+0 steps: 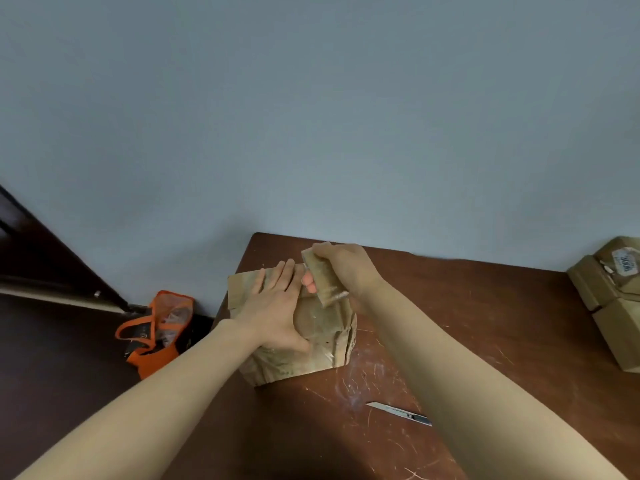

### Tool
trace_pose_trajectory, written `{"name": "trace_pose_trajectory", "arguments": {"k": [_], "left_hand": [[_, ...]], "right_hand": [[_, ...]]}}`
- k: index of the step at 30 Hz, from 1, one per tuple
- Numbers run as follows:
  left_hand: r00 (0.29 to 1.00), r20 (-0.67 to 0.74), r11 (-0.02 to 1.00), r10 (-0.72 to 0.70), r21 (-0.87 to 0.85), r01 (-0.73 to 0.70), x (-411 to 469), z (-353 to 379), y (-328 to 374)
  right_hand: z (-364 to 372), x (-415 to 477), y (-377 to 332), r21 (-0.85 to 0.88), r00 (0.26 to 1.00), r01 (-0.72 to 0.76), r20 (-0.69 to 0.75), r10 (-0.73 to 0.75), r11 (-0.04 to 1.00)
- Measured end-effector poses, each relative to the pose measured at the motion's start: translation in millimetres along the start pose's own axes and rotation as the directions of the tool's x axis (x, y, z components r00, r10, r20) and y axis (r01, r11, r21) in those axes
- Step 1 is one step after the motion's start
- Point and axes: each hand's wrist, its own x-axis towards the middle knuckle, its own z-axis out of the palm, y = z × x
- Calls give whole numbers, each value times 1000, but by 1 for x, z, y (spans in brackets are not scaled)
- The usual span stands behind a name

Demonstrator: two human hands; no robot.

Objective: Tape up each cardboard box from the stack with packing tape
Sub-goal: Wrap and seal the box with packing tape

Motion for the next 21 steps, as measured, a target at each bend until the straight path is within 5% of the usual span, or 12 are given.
{"name": "trace_pose_trajectory", "arguments": {"k": [12, 21], "left_hand": [[1000, 17, 1000, -13, 22, 13, -2, -3, 8], [998, 56, 998, -23, 60, 20, 3, -8, 7]], "right_hand": [[-5, -66, 45, 3, 997, -5, -72, 5, 1000], [4, -66, 97, 104, 974, -212, -64, 219, 972]]}}
